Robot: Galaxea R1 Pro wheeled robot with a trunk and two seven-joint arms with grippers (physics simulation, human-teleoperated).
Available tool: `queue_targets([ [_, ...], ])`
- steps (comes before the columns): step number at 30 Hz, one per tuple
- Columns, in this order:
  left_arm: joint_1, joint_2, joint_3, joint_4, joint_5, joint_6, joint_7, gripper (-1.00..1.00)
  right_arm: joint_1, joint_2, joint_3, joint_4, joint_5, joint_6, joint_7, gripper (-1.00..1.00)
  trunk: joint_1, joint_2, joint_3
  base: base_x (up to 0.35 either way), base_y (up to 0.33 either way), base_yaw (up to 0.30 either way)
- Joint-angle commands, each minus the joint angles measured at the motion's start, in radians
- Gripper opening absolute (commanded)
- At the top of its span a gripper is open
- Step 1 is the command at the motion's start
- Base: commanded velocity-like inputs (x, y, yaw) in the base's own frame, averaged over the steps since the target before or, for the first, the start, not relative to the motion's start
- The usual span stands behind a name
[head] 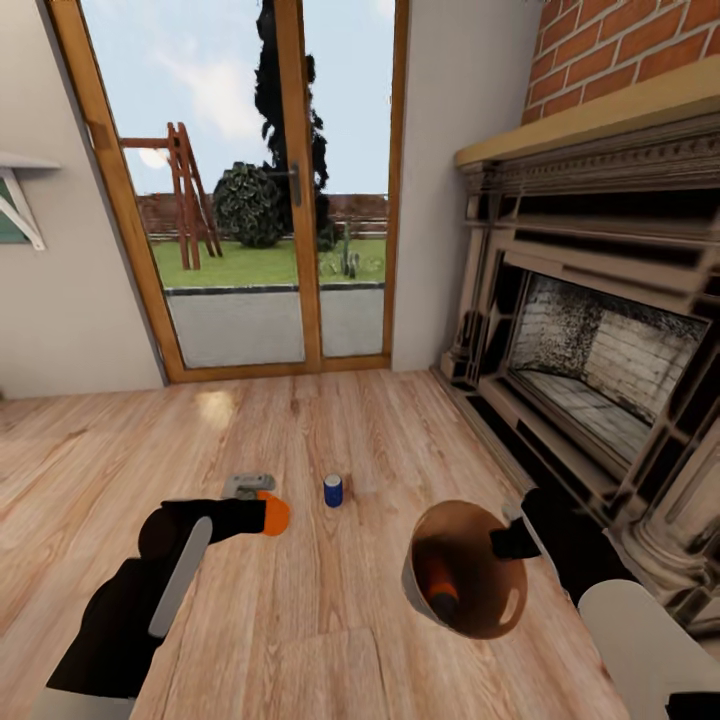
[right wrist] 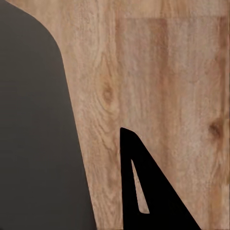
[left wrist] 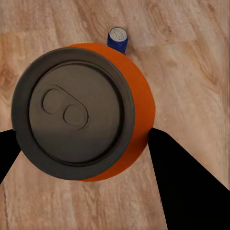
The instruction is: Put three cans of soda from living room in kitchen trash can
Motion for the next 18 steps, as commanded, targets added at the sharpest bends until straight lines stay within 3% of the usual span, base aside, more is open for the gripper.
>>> queue_targets([
  [1,0.002,0.000,-0.002,-0.005,-0.001,0.000,-0.002,-1.00,-0.002,0.003,0.000,-0.086,-0.037,0.004,0.000,-1.00,-0.004,0.007,0.003,0.000,0.000,0.000],
  [7,0.011,0.000,-0.047,-0.021,0.000,0.000,-0.057,-1.00,-0.017,0.013,0.013,-0.073,-0.036,0.004,-0.004,-1.00,-0.027,0.049,0.022,0.000,0.000,0.000],
  [18,0.012,0.000,-0.077,-0.053,0.002,0.000,-0.077,-1.00,-0.028,0.028,0.023,-0.037,-0.036,0.004,-0.005,-1.00,-0.069,0.126,0.057,0.000,0.000,0.000],
])
